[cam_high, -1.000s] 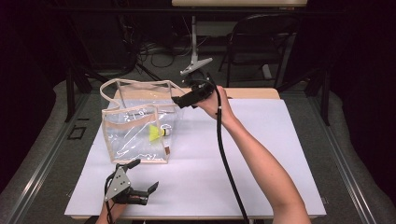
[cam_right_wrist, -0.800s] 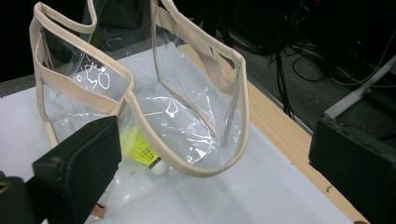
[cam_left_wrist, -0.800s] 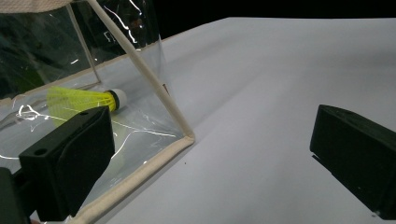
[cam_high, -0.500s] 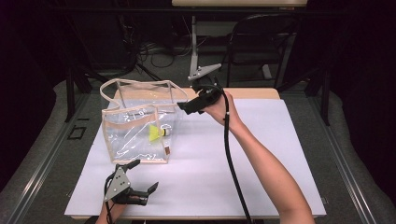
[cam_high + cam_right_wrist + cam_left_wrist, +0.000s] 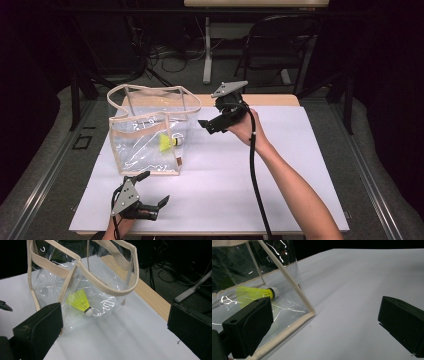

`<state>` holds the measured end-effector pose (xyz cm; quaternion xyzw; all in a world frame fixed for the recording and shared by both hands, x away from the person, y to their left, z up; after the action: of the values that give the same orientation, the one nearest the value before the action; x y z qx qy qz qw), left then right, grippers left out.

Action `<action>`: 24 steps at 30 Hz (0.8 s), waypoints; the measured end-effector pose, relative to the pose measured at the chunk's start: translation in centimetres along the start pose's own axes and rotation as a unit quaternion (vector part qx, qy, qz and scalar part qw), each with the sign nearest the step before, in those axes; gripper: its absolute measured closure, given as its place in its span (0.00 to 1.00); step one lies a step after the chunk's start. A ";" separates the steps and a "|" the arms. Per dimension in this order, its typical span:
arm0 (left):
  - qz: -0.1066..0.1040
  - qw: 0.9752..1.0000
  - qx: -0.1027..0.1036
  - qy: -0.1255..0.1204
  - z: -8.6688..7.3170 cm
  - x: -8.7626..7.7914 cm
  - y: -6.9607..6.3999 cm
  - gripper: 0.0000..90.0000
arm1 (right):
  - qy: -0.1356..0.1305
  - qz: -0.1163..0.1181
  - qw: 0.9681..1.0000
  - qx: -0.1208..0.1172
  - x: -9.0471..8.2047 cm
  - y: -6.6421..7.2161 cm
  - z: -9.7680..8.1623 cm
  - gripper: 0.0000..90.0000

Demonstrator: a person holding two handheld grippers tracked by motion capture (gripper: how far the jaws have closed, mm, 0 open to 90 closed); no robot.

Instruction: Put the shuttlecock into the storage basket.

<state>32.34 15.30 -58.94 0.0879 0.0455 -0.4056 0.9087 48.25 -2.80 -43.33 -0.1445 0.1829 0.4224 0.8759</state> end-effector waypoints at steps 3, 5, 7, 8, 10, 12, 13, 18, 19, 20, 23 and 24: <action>-0.001 1.000 0.001 0.000 0.0 0.0 0.0 0.00 | -0.001 -0.001 1.000 0.001 -0.6 0.2 -0.6 0.00; -0.001 1.000 0.001 0.000 0.0 0.0 -0.1 0.00 | -0.003 -0.001 1.000 -0.002 -0.9 0.3 -1.0 0.00; -0.001 1.000 0.001 0.001 0.0 0.1 -0.1 0.00 | -0.005 -0.001 1.000 0.000 -1.3 0.4 -1.4 0.00; -0.001 1.000 0.001 0.001 0.0 0.1 -0.1 0.00 | -0.006 0.000 1.000 0.000 -1.5 0.5 -1.6 0.00; -0.001 1.000 0.001 0.000 0.0 0.1 -0.1 0.00 | -0.006 -0.001 1.000 -0.001 -1.8 0.7 -2.0 0.00; -0.001 1.000 0.001 0.001 0.0 0.1 -0.1 0.00 | -0.006 -0.001 1.000 -0.001 -2.1 0.9 -2.5 0.00; -0.002 1.000 0.001 0.001 0.0 0.1 -0.1 0.00 | -0.006 -0.002 1.000 -0.001 -2.3 0.9 -2.7 0.00; -0.002 1.000 0.001 0.000 0.0 0.1 -0.1 0.00 | -0.009 0.000 1.000 0.000 -3.0 1.5 -3.9 0.00; -0.002 1.000 0.001 0.001 0.0 0.1 -0.1 0.00 | -0.008 -0.001 1.000 0.000 -3.2 1.6 -4.1 0.00; -0.002 1.000 0.001 0.001 0.0 0.1 -0.1 0.00 | -0.010 -0.002 1.000 0.001 -3.3 1.7 -4.4 0.00; -0.003 1.000 0.001 0.001 0.0 0.2 -0.1 0.00 | -0.013 -0.004 1.000 0.002 -3.9 1.8 -5.0 0.00; -0.003 1.000 0.002 0.001 0.0 0.2 -0.1 0.00 | -0.014 -0.005 1.000 0.002 -4.1 1.8 -5.2 0.00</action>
<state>32.35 15.09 -59.01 0.0897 0.0461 -0.4080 0.9074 43.40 -6.66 -46.32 -0.1381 0.1705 0.4199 0.8806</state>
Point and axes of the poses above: each handheld gripper's, and its own axes: x roughly forward along the jaws, z roughly out of its top, y roughly to its left, the point moved 10 cm from there along x, roughly forward along the jaws, and after that the axes turned 7 degrees about -y, right-handed, at the moved point
